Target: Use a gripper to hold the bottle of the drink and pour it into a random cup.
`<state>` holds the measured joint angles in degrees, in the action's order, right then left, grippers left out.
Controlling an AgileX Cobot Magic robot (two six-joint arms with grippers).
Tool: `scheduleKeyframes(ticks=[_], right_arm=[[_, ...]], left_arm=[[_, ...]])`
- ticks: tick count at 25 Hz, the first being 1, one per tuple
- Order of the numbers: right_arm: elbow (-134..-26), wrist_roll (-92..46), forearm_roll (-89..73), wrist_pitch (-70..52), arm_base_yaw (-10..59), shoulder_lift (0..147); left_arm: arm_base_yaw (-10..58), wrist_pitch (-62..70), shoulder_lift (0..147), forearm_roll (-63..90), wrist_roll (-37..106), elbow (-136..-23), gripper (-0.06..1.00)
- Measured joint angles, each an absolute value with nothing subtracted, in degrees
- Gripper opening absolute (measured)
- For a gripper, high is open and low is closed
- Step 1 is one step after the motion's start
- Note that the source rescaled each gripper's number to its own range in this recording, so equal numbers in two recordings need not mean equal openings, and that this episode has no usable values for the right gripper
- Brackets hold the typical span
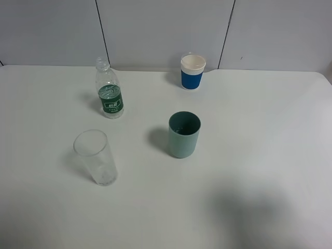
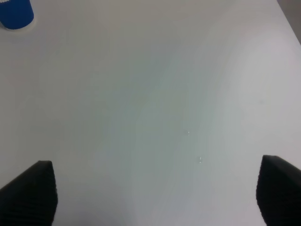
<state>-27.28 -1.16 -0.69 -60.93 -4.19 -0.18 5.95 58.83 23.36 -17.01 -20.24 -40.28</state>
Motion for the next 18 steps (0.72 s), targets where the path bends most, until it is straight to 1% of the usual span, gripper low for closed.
scheduleKeyframes(ticks=[2, 4, 7, 12, 15, 18], right_arm=[[-27.28, -1.16, -0.69, -60.93, -4.19, -0.18], [-27.28, -1.16, -0.69, -60.93, -4.19, -0.18], [-27.28, -1.16, -0.69, -60.93, -4.19, -0.18], [-27.28, -1.16, -0.69, -60.93, -4.19, -0.18], [-27.28, -1.16, -0.69, -60.93, -4.19, -0.18], [-27.28, -1.16, -0.69, -60.93, -4.19, -0.18]], left_arm=[[5.23, 60.97, 21.64, -16.48, -20.24, -40.28, 1.00], [3.11, 62.46, 20.22, -16.17, -20.24, -40.28, 1.00], [-2.40, 63.39, 18.00, -14.14, -18.85, -40.28, 1.00], [-11.47, 65.21, 14.38, -7.51, -10.00, -40.28, 1.00], [-14.67, 66.51, 12.03, -4.61, -6.36, -40.28, 1.00], [-15.55, 67.49, 9.43, -2.71, -5.10, -39.89, 1.00]])
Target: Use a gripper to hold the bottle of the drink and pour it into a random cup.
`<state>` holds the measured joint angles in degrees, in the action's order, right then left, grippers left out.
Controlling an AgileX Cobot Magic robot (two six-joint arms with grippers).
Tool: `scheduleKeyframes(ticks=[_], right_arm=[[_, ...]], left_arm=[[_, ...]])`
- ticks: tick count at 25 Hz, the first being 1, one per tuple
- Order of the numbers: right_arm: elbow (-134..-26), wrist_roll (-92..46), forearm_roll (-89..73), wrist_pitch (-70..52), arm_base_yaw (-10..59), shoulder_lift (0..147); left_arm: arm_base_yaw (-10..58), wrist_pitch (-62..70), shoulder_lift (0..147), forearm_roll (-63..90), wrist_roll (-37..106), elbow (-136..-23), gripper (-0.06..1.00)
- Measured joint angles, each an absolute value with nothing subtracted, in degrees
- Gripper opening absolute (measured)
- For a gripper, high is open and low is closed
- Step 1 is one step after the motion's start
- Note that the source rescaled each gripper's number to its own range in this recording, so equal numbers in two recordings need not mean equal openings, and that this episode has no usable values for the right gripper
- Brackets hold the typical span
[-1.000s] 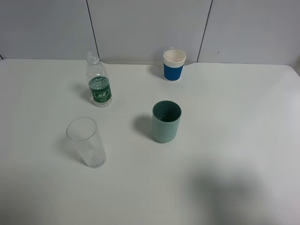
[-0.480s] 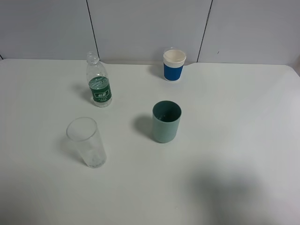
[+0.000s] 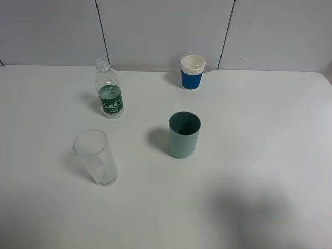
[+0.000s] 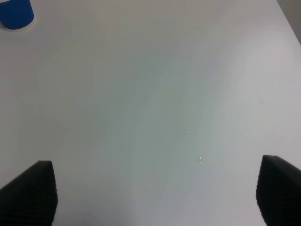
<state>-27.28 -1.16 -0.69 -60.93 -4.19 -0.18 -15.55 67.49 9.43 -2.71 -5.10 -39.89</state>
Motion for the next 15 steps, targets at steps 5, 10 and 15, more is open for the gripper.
scheduleKeyframes(ticks=[5, 10, 15], right_arm=[[-27.28, -1.16, -0.69, -60.93, -4.19, -0.18], [-27.28, -1.16, -0.69, -60.93, -4.19, -0.18], [-27.28, -1.16, -0.69, -60.93, -4.19, -0.18]], left_arm=[[-15.74, 68.23, 4.49, -0.89, -4.39, -37.83, 1.00], [-15.74, 69.65, 0.16, 0.89, -1.41, -36.05, 1.00], [-15.74, 69.77, -0.25, 0.79, 0.00, -35.28, 1.00]])
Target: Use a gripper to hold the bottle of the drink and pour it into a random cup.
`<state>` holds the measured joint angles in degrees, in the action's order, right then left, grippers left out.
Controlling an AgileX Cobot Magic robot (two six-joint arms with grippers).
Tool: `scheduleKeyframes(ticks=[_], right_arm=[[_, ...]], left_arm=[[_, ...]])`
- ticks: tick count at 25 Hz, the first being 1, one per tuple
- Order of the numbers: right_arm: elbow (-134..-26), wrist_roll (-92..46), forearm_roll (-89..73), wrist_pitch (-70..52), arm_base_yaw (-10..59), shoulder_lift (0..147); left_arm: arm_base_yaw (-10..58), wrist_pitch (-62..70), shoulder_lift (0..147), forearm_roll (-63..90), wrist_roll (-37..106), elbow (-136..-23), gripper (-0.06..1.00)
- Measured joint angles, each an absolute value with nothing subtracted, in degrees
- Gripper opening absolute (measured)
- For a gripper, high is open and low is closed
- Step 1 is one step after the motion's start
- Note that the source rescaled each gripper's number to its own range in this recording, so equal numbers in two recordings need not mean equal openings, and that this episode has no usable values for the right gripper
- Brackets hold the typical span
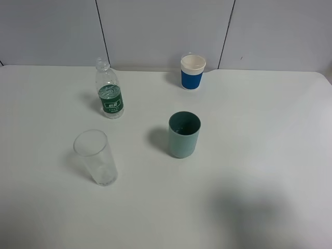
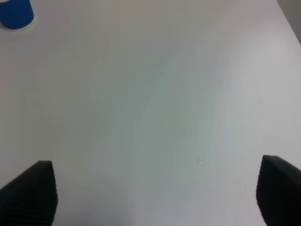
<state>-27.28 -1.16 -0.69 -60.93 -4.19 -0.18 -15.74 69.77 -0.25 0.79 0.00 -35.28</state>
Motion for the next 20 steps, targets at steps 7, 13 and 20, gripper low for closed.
scheduleKeyframes(ticks=[7, 13, 20], right_arm=[[-27.28, -1.16, -0.69, -60.93, -4.19, -0.18], [-27.28, -1.16, -0.69, -60.93, -4.19, -0.18], [-27.28, -1.16, -0.69, -60.93, -4.19, -0.18]], left_arm=[[-15.74, 67.76, -0.31, -0.31, 0.00, -31.73, 1.00], [-13.34, 64.34, -0.31, -0.31, -1.59, -31.04, 1.00], [-8.08, 60.98, -0.31, -0.84, -2.51, -28.98, 1.00]])
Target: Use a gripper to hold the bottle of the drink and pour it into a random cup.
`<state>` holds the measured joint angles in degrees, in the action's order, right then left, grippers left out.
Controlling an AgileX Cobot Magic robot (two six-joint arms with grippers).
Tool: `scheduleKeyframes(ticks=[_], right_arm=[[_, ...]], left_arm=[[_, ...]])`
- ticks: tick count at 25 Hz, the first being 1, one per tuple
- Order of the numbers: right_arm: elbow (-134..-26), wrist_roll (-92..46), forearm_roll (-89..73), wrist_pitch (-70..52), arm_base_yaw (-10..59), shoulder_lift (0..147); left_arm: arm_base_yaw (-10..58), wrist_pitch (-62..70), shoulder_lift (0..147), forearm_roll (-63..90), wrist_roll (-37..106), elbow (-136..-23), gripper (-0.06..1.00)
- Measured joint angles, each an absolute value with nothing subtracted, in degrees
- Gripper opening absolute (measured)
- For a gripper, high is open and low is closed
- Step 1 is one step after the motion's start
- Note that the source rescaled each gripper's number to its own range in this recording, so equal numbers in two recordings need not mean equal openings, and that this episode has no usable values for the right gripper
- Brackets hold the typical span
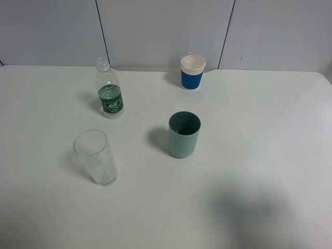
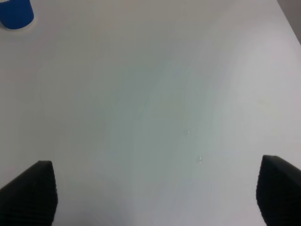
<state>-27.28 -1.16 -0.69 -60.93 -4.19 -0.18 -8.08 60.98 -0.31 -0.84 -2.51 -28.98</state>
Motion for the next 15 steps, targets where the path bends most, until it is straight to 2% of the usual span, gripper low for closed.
scheduleKeyframes(ticks=[6, 15], right_arm=[[-27.28, -1.16, -0.69, -60.93, -4.19, -0.18], [-27.28, -1.16, -0.69, -60.93, -4.19, -0.18]], left_arm=[[-5.45, 60.82, -0.31, -0.84, -2.54, -28.98, 1.00], [-5.36, 60.82, -0.31, -0.84, -2.65, -28.98, 1.00]])
